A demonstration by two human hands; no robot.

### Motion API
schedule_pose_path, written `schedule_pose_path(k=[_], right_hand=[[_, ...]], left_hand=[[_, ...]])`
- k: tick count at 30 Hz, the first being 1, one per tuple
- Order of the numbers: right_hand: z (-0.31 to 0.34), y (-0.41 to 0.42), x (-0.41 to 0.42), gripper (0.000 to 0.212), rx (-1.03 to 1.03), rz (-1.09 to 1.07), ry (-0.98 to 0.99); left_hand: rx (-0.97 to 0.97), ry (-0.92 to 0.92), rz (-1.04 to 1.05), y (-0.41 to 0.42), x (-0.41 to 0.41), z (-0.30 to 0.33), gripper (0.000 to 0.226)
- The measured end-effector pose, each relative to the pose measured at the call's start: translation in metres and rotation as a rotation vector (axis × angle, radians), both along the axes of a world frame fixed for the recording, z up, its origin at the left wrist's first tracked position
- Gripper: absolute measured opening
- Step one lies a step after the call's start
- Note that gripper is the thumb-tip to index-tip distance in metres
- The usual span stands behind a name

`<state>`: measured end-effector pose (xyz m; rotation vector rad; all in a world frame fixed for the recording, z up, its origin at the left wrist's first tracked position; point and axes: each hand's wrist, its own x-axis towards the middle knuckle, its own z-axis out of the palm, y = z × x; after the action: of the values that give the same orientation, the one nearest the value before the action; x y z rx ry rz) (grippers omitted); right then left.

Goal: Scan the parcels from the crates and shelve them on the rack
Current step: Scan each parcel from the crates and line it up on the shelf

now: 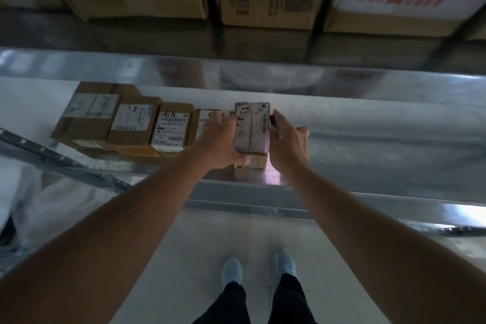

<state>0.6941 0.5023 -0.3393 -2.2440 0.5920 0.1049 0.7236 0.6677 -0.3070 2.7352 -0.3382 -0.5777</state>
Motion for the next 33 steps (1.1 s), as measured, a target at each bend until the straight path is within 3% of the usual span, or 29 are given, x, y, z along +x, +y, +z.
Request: schedule_pose_path(k=[3,7,16,33], right_hand=[[0.015,-0.005,-0.008,0.047,0.006,-0.03,-0.011],[0.04,-0.007,-0.03,0.046,-0.026,-0.031,-0.048],[0.106,-0.043,-0.103,0.045,-0.223,-0.068,-0.164],[0.219,-0.257,-0.324,0.04,-0.422,-0.4,-0.253]], left_hand=[[0.017,-0.013,-0.057,0.002,-0.004,0.011,0.102],[-0.042,-0.076,-0.125,-0.004,-0.015,0.035,0.084],[-0.071,-0.215,-0.429,-0.055,-0.05,0.1,0.063],[-0.232,-0.419,-0.786,-0.302,-0.215,0.212,0.06]])
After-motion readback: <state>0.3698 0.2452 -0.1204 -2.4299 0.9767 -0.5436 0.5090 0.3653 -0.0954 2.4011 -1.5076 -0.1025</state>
